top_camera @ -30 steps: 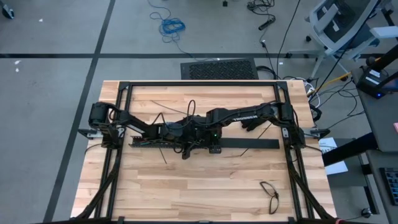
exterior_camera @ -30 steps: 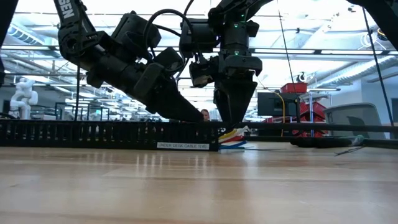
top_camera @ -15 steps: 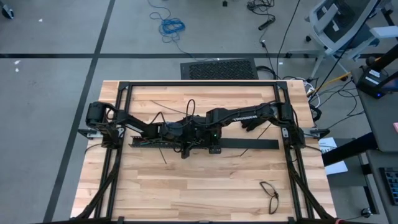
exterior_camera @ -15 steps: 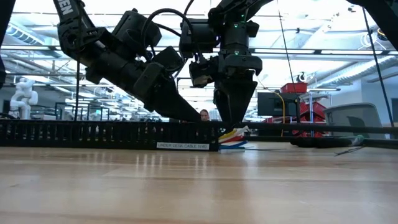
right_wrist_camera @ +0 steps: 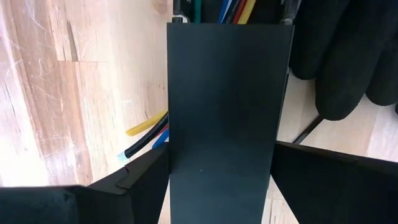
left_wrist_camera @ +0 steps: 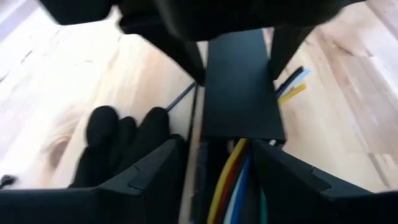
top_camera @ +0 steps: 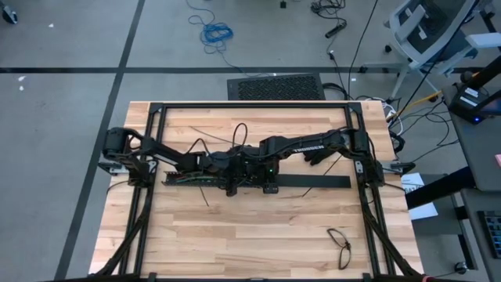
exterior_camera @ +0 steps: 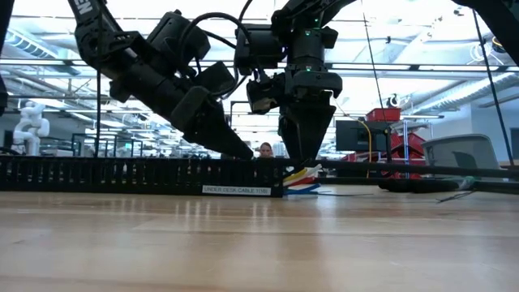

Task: Ziptie cables
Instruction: Close the cable duct

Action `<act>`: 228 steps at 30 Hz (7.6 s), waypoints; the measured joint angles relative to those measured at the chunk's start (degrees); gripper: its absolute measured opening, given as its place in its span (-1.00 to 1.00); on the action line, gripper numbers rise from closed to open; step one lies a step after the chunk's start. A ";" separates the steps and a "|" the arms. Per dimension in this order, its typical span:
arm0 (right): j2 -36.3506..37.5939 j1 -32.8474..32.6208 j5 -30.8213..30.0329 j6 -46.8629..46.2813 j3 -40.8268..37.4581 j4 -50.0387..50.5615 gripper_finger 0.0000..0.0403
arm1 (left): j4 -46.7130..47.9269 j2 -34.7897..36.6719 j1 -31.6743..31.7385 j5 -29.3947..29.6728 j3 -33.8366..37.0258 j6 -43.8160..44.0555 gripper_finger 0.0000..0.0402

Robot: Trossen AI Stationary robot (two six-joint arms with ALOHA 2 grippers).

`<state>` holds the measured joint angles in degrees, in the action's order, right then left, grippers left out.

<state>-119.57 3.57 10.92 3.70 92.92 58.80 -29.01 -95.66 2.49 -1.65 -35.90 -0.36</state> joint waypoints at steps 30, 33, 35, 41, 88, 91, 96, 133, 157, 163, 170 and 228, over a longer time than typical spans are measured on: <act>-0.02 0.01 -0.15 0.20 0.00 0.03 0.27 | 15.05 7.79 1.63 -9.91 1.08 -0.02 0.06; -0.02 0.02 -0.15 0.20 0.00 0.03 0.27 | 14.83 7.83 1.60 -9.86 1.64 -0.02 0.06; -0.02 0.02 -0.26 0.20 0.00 0.03 0.27 | 14.97 7.83 1.58 -8.78 1.70 -0.04 0.06; -0.02 0.04 -0.35 0.17 -0.02 0.08 0.27 | 14.51 7.81 1.59 -7.27 1.79 -0.11 0.06; -0.07 0.07 -0.07 -3.04 -0.09 -1.43 0.27 | 34.97 17.65 5.33 -1.99 2.19 -11.68 0.06; -0.07 0.07 -0.06 -3.04 -0.09 -1.41 0.27 | 34.73 17.86 6.52 -2.01 3.67 -12.57 0.06; -0.07 0.07 -0.07 -3.04 -0.09 -1.41 0.27 | 35.78 17.84 8.45 -2.01 4.46 -12.60 0.06; -0.07 0.09 -0.11 -2.84 -0.02 -0.84 0.27 | 36.58 13.49 6.71 -5.93 4.42 -12.06 -0.91; -0.07 0.13 -0.15 -2.36 -0.02 -1.40 0.27 | 34.96 14.10 6.19 -4.71 2.91 -10.49 -0.46; -0.07 0.15 -0.15 -2.09 -0.02 -1.08 0.27 | 35.20 14.08 6.19 -4.74 2.16 -10.47 -0.14; -0.07 0.15 -0.17 -1.49 -0.02 -0.97 0.27 | 35.48 14.08 6.38 -4.20 0.42 -10.34 0.19; -0.07 0.13 -0.39 -1.25 -0.02 -0.15 0.27 | 22.88 15.86 -1.15 1.79 3.39 2.19 0.69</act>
<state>-119.63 3.70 10.52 2.45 92.90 58.64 -6.13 -79.80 1.34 0.14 -32.51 1.82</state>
